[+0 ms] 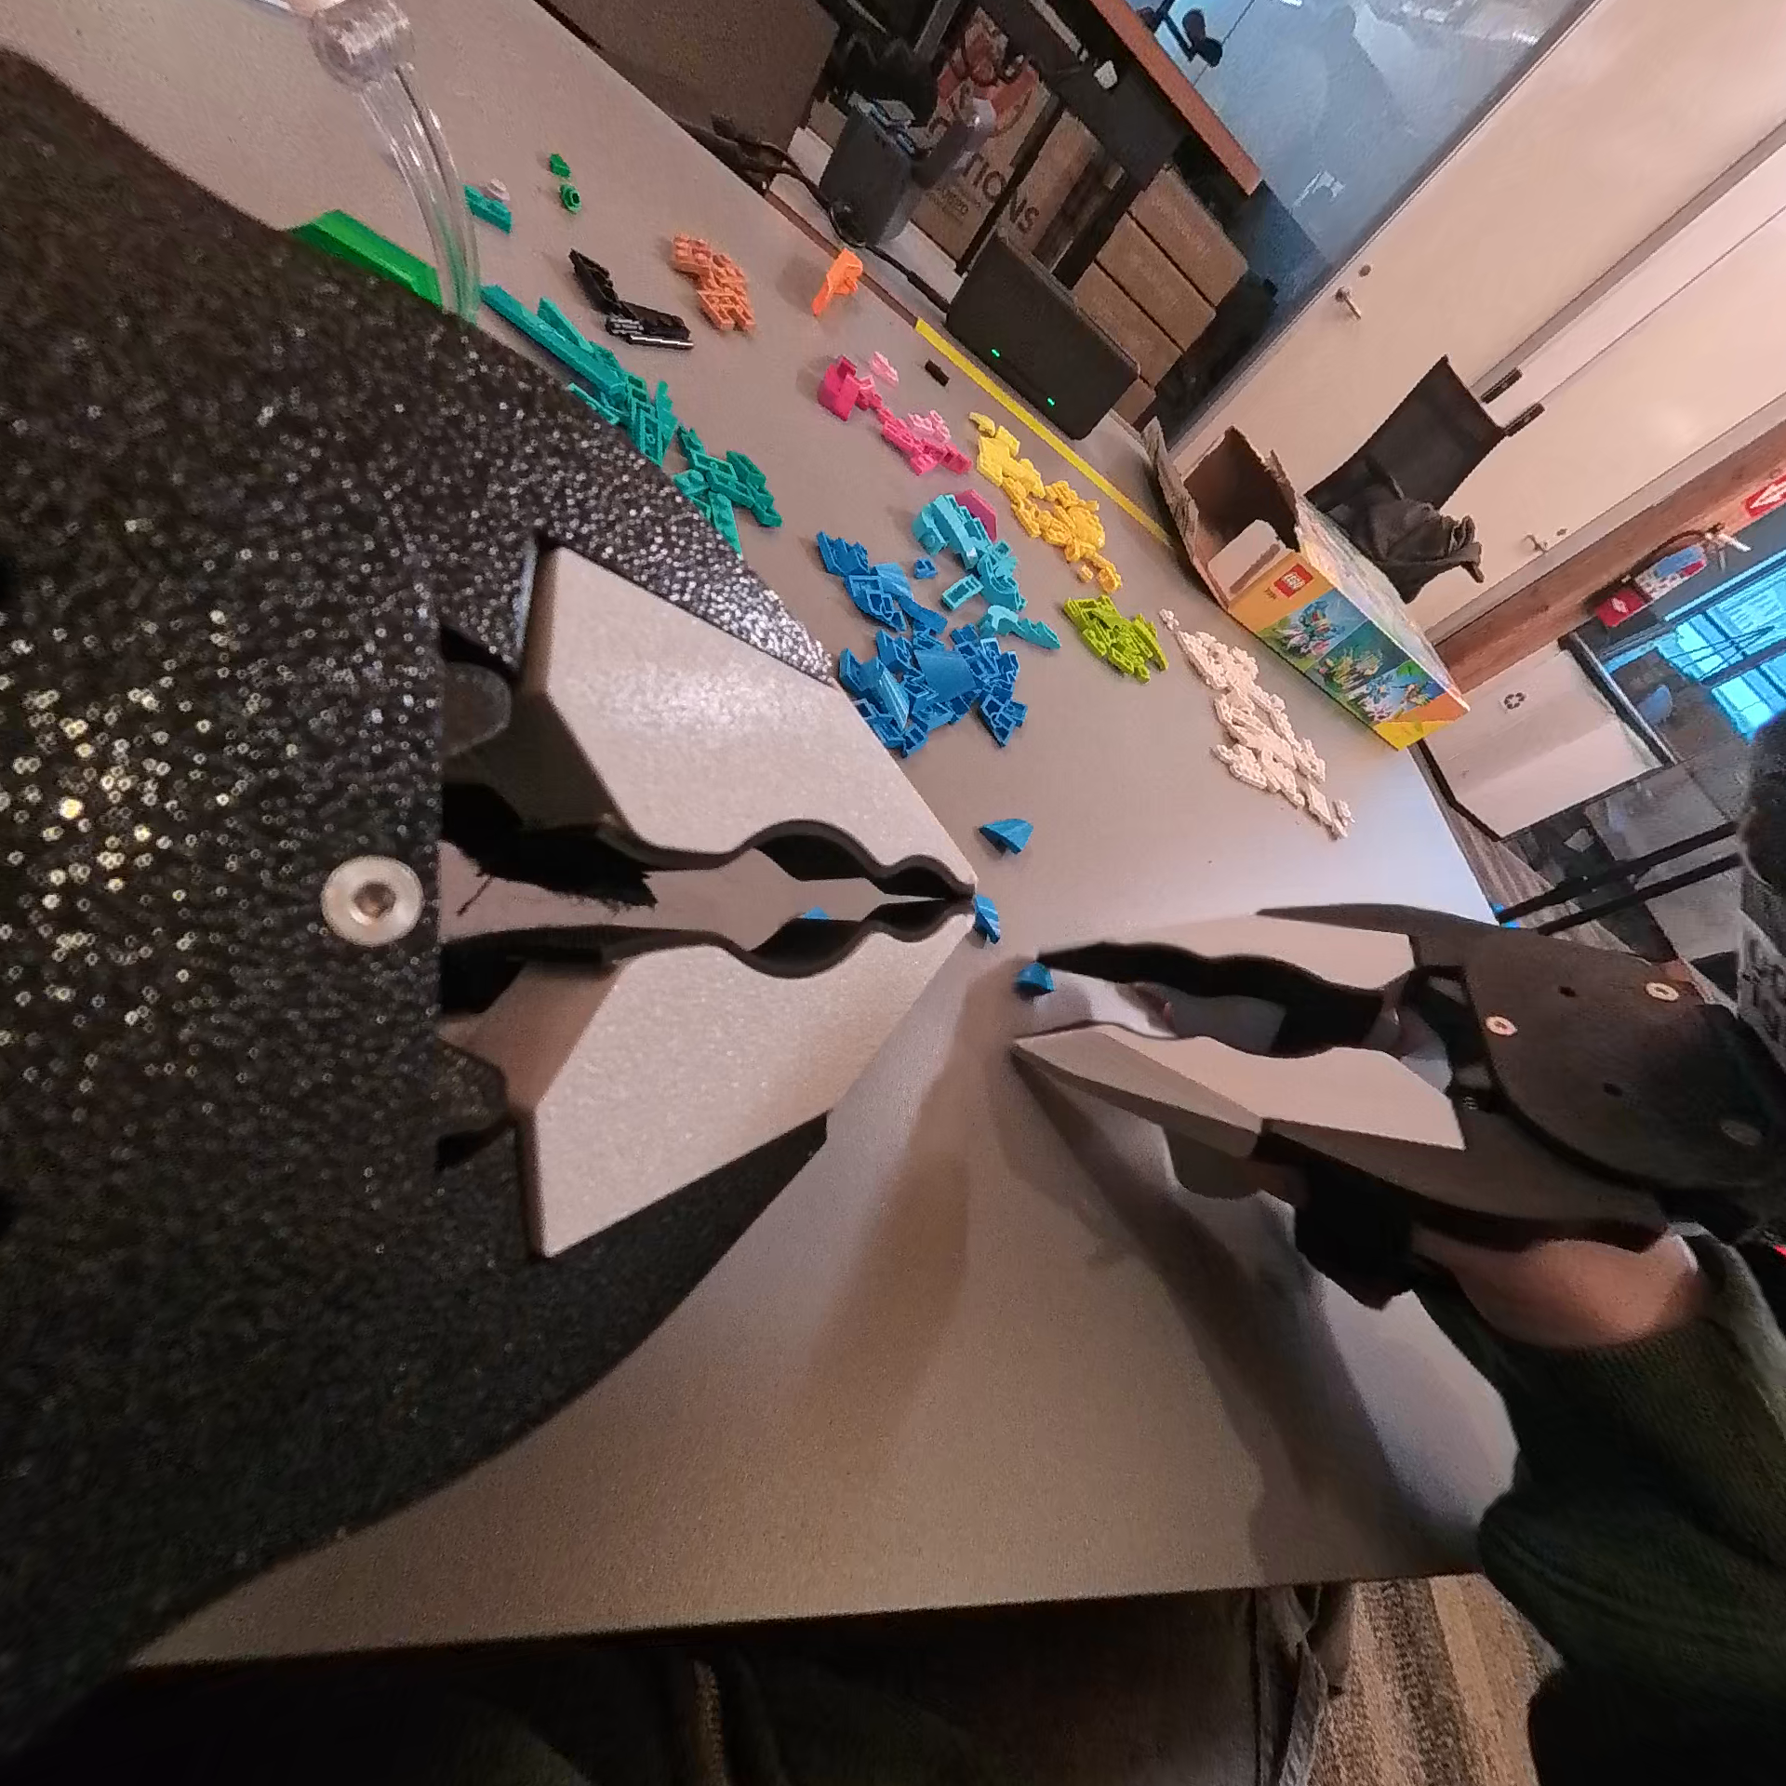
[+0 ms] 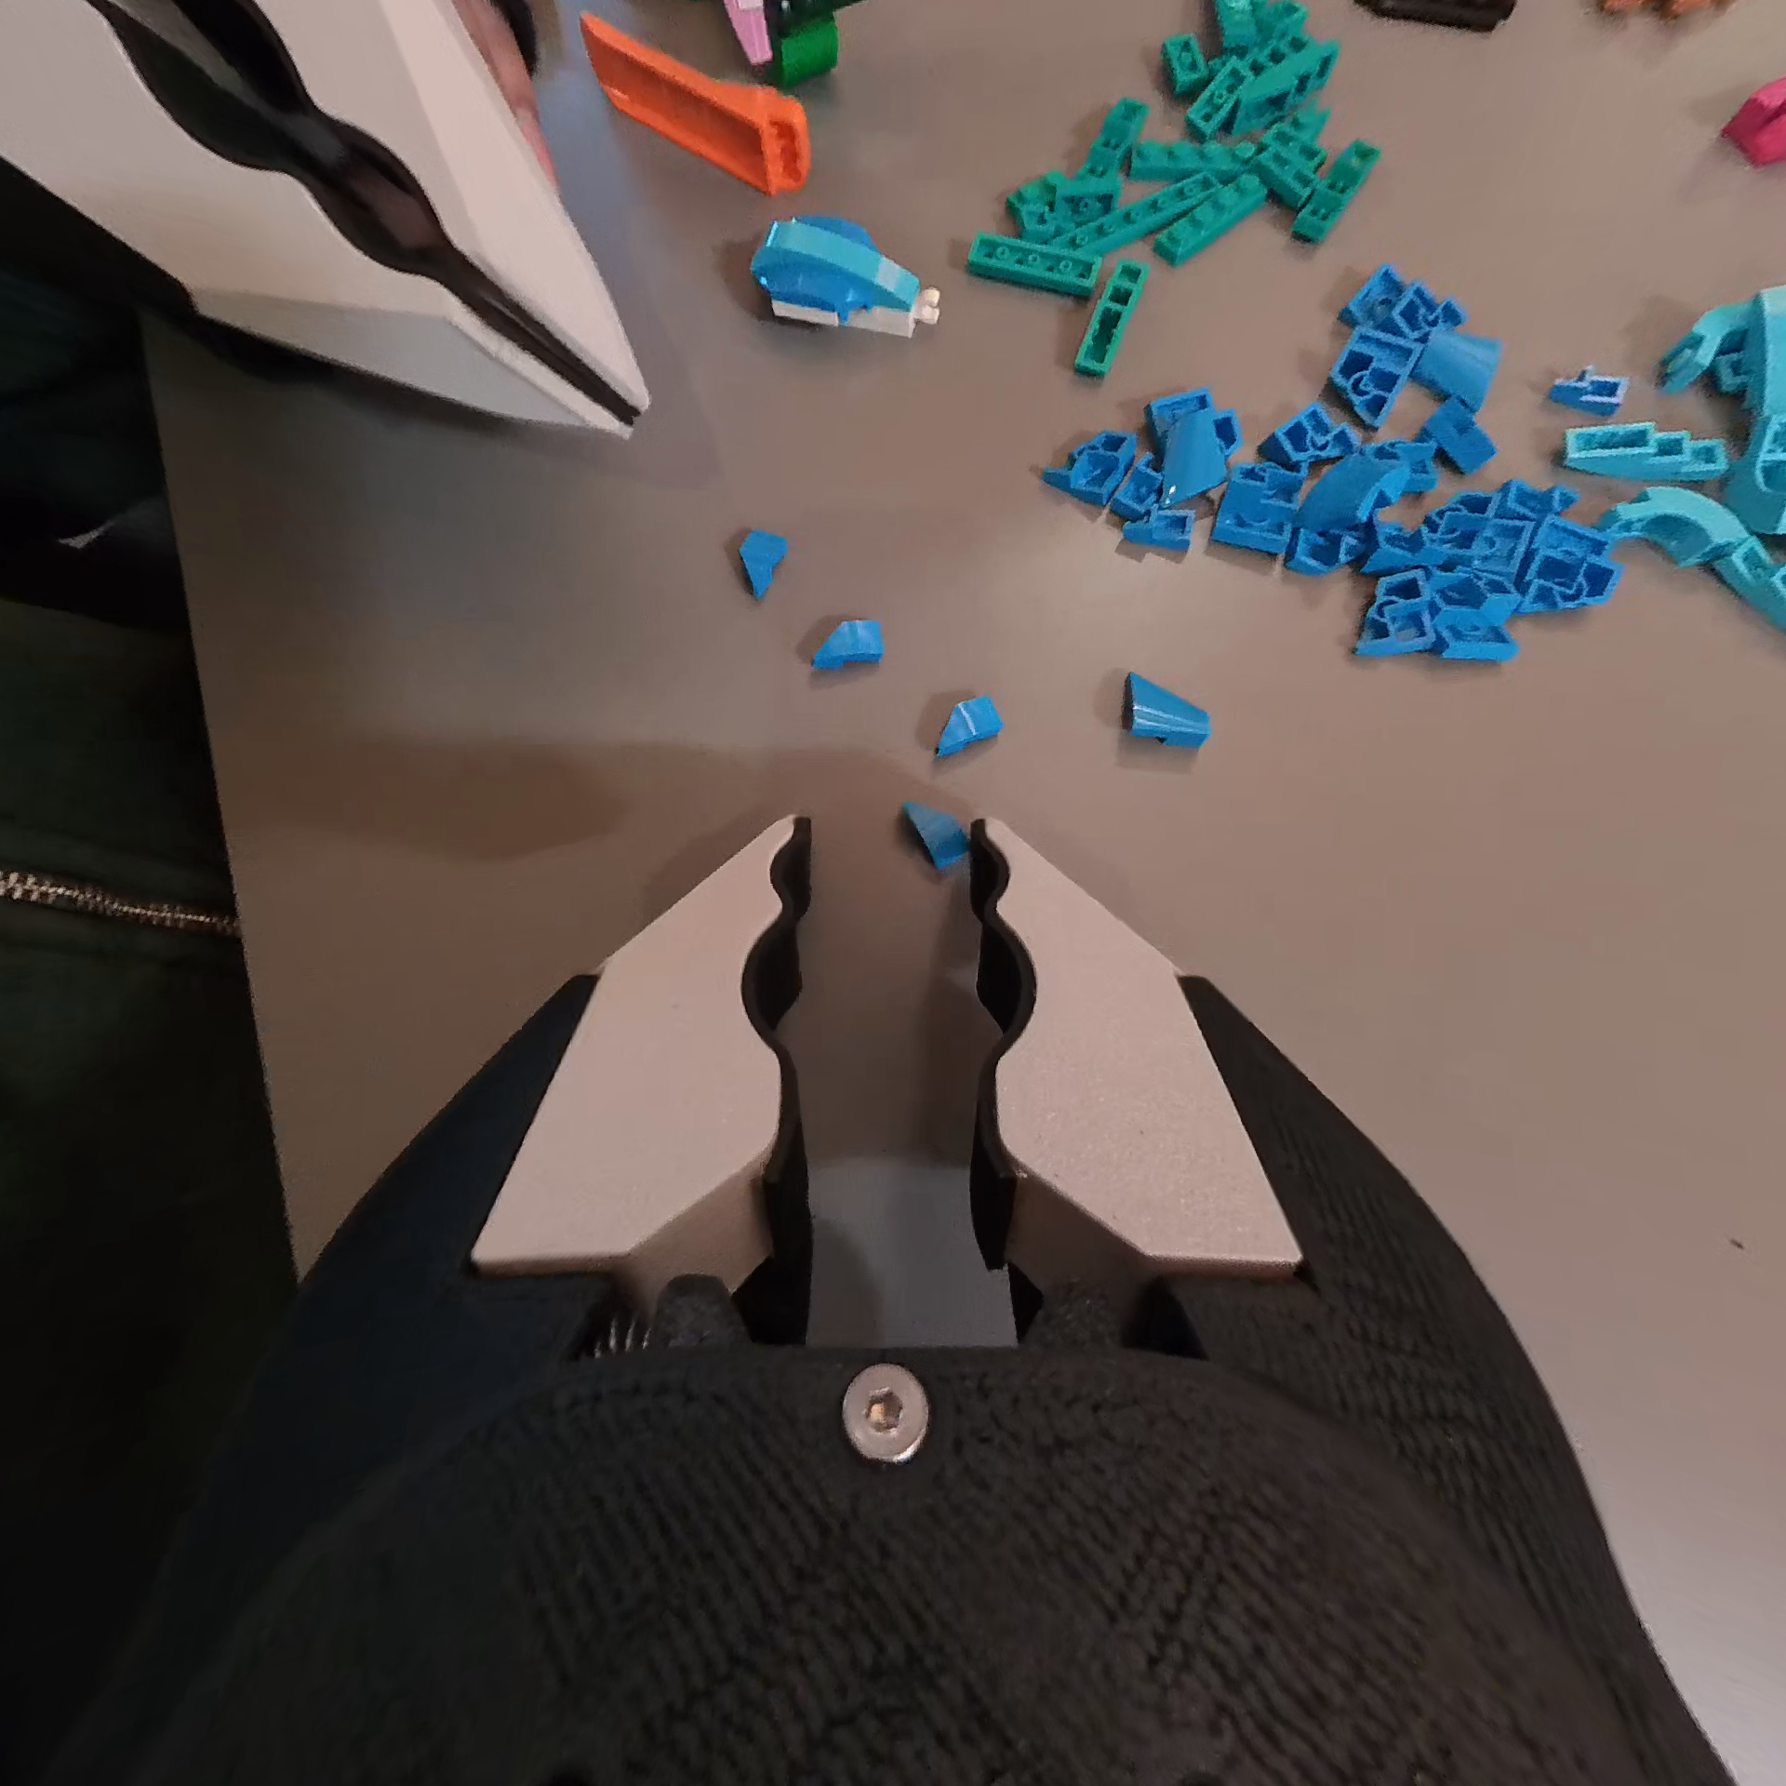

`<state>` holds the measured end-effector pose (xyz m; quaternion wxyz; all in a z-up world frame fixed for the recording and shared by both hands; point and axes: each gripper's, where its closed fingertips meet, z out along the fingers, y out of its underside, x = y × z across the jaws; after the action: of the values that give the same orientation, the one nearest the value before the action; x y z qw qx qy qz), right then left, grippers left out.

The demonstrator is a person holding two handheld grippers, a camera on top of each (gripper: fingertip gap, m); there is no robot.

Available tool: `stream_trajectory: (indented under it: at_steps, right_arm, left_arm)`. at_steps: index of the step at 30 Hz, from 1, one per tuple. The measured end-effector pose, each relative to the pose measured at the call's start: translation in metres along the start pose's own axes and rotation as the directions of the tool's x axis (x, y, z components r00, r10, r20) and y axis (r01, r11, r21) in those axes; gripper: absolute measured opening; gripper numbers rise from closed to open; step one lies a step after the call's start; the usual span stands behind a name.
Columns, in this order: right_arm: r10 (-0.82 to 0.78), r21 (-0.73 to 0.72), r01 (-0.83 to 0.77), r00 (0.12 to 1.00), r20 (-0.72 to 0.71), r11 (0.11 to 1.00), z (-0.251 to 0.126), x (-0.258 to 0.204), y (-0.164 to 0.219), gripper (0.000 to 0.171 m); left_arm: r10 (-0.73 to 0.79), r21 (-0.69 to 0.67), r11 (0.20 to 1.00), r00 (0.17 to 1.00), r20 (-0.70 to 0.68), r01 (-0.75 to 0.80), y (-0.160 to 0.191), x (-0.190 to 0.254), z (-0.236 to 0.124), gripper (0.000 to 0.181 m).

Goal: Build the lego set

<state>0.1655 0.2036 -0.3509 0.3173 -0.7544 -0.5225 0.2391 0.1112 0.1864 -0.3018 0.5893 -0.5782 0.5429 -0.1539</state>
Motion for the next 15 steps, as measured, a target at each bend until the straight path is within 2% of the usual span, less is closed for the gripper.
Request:
stream_trajectory:
  at_steps: [3, 10, 15]
  right_arm:
    - [-0.002, -0.021, 0.003, 1.000, 0.024, 1.000, -0.005, -0.006, 0.005, 0.027]
    - [-0.020, -0.013, 0.022, 0.992, 0.124, 1.000, -0.005, -0.030, 0.003, 0.028]
    - [0.015, 0.047, -0.017, 0.999, 0.040, 0.999, -0.014, -0.009, -0.005, 0.022]
  left_arm:
    - [0.001, 0.001, 1.000, 1.000, -0.001, -0.001, 0.000, 0.000, 0.000, 0.000]
    - [0.002, -0.001, 1.000, 1.000, -0.002, -0.002, 0.000, 0.000, 0.001, 0.000]
    - [0.001, 0.000, 1.000, 1.000, -0.003, -0.001, 0.000, 0.000, 0.001, 0.000]
